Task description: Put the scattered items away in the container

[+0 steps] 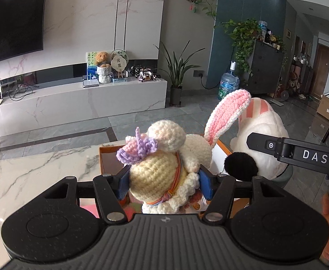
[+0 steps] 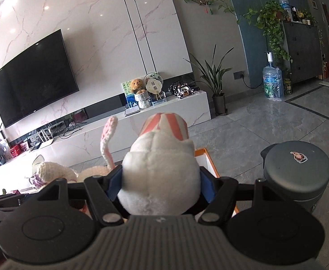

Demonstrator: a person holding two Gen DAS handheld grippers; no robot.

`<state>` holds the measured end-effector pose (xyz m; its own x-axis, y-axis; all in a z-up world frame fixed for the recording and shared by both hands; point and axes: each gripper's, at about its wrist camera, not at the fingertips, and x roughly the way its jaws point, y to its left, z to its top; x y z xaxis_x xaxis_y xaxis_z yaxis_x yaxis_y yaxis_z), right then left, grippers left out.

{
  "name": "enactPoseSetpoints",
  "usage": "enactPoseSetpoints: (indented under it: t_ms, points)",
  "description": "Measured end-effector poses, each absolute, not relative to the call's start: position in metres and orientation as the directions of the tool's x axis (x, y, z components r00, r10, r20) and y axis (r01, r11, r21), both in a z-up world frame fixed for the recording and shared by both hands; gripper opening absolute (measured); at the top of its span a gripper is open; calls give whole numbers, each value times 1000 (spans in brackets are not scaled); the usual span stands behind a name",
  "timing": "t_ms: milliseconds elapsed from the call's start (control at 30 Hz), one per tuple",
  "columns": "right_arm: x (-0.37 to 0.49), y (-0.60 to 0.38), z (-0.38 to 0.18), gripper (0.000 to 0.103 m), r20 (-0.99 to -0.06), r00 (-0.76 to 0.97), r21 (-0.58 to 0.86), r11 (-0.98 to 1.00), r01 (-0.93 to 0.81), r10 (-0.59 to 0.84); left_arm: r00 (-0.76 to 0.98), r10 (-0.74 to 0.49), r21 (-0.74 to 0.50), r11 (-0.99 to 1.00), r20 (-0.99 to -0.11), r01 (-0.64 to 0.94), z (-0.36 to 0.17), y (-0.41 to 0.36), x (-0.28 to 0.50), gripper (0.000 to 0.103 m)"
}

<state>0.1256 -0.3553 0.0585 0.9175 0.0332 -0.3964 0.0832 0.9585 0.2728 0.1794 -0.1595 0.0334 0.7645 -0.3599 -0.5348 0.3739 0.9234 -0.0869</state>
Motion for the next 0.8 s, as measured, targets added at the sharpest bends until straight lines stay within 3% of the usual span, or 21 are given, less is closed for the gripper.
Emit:
enactPoseSetpoints:
  t_ms: [267,433,800]
  points:
    - [173,-377,37,71,-457,889,280,954,104,37,717,-379,-112,913,-585,391,15,-180,212,70]
    - [192,-385,11,71,-557,829,262,957,127,42,647,-390,-140,904,-655,404,-15,-184,224,70]
    - [212,-387,-26,72,-722,691,102,994,41,46,552,-366,-142,902,-749,407,-51,-189,238,70]
